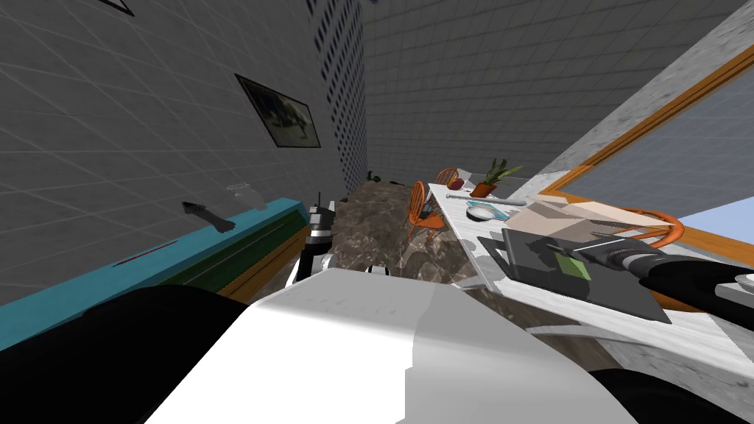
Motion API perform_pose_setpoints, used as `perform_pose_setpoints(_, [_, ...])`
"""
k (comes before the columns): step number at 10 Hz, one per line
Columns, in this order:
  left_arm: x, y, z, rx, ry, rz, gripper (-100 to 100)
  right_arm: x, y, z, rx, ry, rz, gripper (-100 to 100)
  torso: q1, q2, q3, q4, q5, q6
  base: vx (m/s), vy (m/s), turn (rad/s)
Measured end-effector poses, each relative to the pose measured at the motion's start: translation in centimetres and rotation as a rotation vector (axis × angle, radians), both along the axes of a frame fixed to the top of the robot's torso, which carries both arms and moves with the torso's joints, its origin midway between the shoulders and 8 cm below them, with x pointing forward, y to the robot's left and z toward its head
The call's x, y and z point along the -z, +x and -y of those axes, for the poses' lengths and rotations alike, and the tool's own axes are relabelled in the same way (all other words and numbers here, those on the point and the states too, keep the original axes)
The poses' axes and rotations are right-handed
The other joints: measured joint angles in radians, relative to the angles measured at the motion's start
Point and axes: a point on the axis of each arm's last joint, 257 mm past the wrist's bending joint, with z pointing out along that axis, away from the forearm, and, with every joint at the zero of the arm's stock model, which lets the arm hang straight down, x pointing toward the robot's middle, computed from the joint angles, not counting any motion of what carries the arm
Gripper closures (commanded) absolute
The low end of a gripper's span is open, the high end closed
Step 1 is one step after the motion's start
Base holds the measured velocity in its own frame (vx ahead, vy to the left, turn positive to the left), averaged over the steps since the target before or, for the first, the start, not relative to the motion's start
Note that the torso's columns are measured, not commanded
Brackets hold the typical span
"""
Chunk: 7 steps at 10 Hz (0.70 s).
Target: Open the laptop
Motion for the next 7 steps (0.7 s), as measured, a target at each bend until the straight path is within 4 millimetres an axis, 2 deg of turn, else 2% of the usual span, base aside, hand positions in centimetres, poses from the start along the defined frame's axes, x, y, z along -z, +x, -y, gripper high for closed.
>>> perform_pose_setpoints(7, [0.0,0.0,0.0,0.0,0.0,0.0,0,1.7,1.7,-2.3,-0.056,0.078,-0.118,-100,-0.001,0.001,0.001,0.0,0.0,0.0,0.087,-0.015,-0.076])
